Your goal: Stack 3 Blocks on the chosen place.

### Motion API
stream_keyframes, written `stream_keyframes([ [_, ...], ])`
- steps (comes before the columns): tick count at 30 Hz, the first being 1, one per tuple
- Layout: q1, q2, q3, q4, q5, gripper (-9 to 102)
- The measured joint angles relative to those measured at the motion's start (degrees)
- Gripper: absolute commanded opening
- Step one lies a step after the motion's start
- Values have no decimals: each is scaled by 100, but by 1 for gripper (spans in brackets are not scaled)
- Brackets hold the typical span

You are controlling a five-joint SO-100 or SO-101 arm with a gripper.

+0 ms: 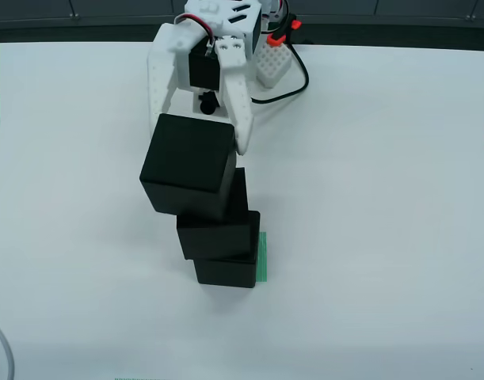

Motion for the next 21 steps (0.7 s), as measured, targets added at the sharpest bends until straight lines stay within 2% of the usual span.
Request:
stream_keyframes([
  [16, 88, 0, 281, -413, -53, 34],
  [21, 88, 615, 536, -308, -53, 34],
])
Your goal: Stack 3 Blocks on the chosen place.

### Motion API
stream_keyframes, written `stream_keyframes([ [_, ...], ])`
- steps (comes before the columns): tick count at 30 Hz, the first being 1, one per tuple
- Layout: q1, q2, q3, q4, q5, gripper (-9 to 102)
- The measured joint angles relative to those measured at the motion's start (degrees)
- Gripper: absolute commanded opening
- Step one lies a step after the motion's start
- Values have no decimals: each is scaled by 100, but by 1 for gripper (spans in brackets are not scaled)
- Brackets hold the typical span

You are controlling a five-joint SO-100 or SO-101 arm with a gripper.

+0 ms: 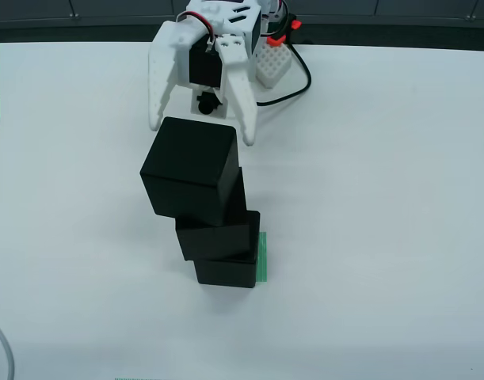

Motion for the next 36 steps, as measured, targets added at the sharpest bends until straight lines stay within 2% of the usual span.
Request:
stream_keyframes([
  [6, -193, 879, 114, 475, 35, 33],
  [10, -264, 1239, 132, 650, 114, 29],
  [15, -404, 1661, 141, 1099, 589, 20],
  [17, -475, 1854, 141, 1266, 932, 11],
  [20, -642, 2153, 141, 1494, 1644, 0],
  [29, -642, 2839, 141, 2004, 4816, 0],
  [36, -738, 3472, 132, 3375, 7031, 0],
])
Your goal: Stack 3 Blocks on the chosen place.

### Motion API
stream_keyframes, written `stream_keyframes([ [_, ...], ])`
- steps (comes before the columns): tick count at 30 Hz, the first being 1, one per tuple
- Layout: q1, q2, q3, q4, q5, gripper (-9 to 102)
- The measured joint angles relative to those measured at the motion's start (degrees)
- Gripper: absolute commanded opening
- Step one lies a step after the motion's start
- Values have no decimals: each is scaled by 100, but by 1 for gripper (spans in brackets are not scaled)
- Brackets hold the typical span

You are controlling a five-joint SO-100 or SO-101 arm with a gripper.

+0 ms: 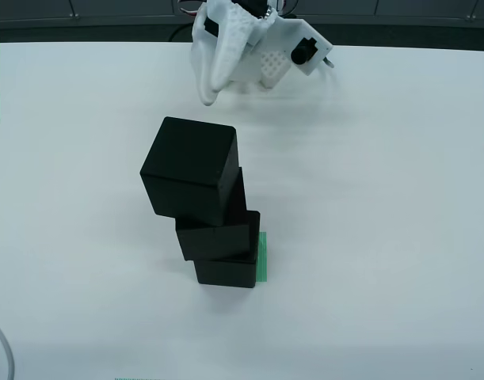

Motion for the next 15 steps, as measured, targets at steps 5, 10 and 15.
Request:
stream_keyframes([
  [5, 18, 325, -193, 1055, 1477, 0],
  [10, 9, 598, -44, 1617, 2391, 0],
  [15, 9, 826, 44, 2338, 2856, 0],
])
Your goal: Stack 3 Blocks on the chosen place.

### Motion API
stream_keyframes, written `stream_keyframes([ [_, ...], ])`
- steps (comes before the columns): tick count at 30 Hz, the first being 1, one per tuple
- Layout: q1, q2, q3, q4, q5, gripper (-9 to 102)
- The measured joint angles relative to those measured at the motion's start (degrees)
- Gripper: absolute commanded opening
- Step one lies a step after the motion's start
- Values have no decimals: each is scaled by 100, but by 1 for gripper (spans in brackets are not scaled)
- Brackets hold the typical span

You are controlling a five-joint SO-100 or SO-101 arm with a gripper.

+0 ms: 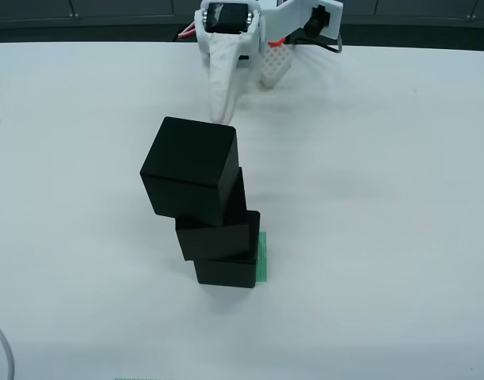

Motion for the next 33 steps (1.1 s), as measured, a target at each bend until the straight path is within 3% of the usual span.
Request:
stream_keyframes([
  [12, -44, 9, 62, 1002, 114, 0],
  [33, -220, 44, 62, 1055, 97, 2],
])
